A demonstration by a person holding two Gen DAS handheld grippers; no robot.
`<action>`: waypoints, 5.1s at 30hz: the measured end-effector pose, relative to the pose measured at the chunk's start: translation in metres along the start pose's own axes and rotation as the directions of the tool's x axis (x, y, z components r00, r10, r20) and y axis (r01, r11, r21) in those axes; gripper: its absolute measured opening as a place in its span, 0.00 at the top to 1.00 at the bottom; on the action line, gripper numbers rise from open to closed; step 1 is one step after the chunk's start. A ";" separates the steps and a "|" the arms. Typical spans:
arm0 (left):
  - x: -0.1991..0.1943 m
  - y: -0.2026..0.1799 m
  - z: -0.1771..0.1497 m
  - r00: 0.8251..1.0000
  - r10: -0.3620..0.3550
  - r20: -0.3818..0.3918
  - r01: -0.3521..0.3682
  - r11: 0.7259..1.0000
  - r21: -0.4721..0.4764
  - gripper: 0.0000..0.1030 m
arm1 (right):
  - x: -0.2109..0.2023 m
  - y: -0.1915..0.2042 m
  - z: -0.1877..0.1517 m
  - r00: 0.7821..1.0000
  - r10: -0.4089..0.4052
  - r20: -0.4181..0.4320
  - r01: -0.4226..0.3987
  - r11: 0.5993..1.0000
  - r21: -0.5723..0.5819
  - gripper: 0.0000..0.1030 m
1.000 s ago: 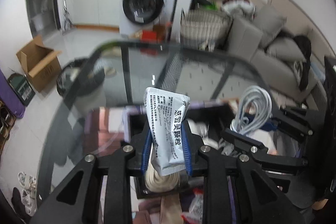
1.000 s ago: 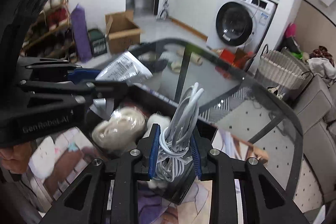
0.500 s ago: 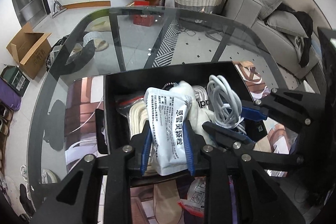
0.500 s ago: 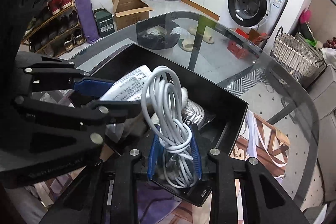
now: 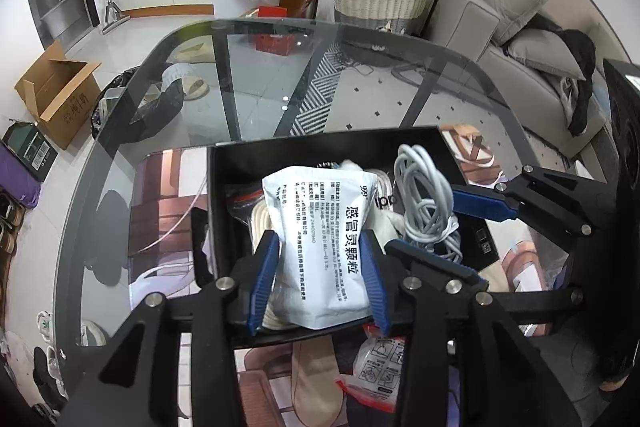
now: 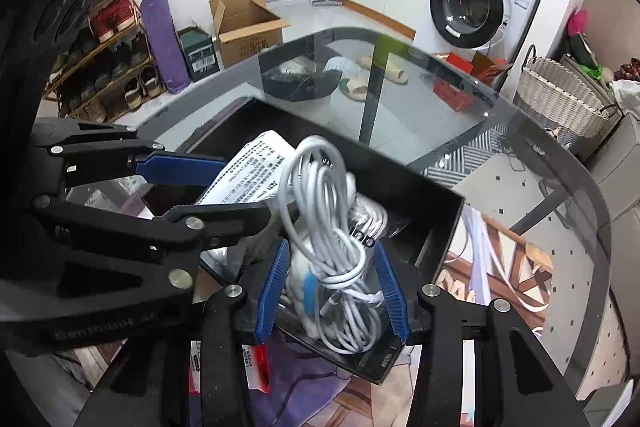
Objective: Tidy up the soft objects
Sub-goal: 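Lower the packet into the box with the left gripper while the right lowers the cable in, then open both grippers and move them to the red-edged sachet and second medicine packet, then grasp the red-edged sachet with the left gripper while the right grasps the white packet, then lift the sachet with the left gripper while the right lifts the packet over the box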
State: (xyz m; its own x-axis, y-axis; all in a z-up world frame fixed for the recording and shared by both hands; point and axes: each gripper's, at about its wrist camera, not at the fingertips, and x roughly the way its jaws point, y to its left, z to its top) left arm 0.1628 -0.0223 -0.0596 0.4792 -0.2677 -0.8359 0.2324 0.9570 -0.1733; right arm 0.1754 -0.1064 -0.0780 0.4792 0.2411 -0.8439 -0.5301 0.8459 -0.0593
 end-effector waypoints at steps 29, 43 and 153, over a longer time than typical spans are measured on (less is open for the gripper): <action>-0.027 -0.010 -0.016 0.999 -0.031 0.028 0.028 0.997 0.078 0.49 | -0.002 -0.016 0.016 0.995 0.026 0.098 -0.033 0.997 0.070 0.54; -0.030 -0.063 -0.085 0.998 -0.050 -0.038 0.060 0.941 0.332 0.34 | -0.059 -0.042 -0.110 0.984 0.095 -0.150 -0.070 0.984 0.166 0.11; -0.124 -0.029 -0.092 0.826 0.007 0.563 -0.177 0.953 0.248 0.59 | -0.177 0.047 -0.110 0.868 0.039 0.495 -0.016 0.999 -0.050 0.74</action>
State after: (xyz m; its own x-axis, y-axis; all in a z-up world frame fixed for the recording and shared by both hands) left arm 0.0189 -0.0070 0.0013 0.8742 -0.2776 -0.3983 0.3466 0.9313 0.1116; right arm -0.0117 -0.1615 0.0095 0.7416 0.4778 -0.4709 -0.5721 0.8170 -0.0720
